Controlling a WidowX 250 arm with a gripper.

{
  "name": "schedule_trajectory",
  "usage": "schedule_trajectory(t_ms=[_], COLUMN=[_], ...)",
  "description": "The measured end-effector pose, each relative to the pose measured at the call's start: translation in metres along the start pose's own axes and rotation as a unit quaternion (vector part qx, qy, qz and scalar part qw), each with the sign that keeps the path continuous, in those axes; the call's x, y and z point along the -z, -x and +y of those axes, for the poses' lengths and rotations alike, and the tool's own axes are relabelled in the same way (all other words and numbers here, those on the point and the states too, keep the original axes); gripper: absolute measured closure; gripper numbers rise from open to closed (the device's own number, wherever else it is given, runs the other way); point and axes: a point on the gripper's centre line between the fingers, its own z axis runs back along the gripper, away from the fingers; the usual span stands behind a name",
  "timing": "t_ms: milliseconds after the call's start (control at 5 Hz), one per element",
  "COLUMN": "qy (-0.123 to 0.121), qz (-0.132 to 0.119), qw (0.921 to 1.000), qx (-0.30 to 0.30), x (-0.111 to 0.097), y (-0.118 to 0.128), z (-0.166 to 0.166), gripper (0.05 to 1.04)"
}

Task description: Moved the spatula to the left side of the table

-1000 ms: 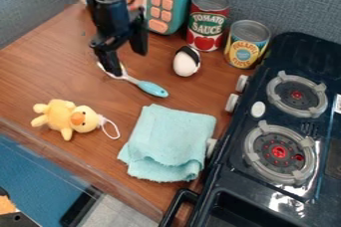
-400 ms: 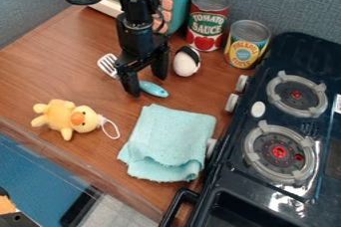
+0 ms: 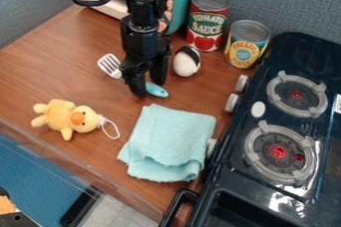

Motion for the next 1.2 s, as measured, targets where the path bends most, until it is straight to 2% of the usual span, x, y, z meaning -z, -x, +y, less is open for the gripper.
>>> schedule_trajectory(t_ms=[200, 400, 600, 800, 1000, 1200], qy=[-0.01, -0.016, -0.006, 0.034, 0.04, 0.013], qz=[0.012, 0.015, 0.017, -0.004, -0.026, -0.083], qw=[0.9997, 0.9994, 0.9997, 0.9993, 0.9982, 0.996], qx=[0.017, 0.026, 0.018, -0.014, -0.036, -0.029], x=[-0.001, -0.002, -0.011, -0.044, -0.061, -0.079], y=[0.001, -0.002, -0.02, -0.051, -0.078, -0.113], z=[0.0, 0.004, 0.01, 0.017, 0.033, 0.057], gripper=[0.719, 0.765, 0.766, 0.766, 0.765, 0.766])
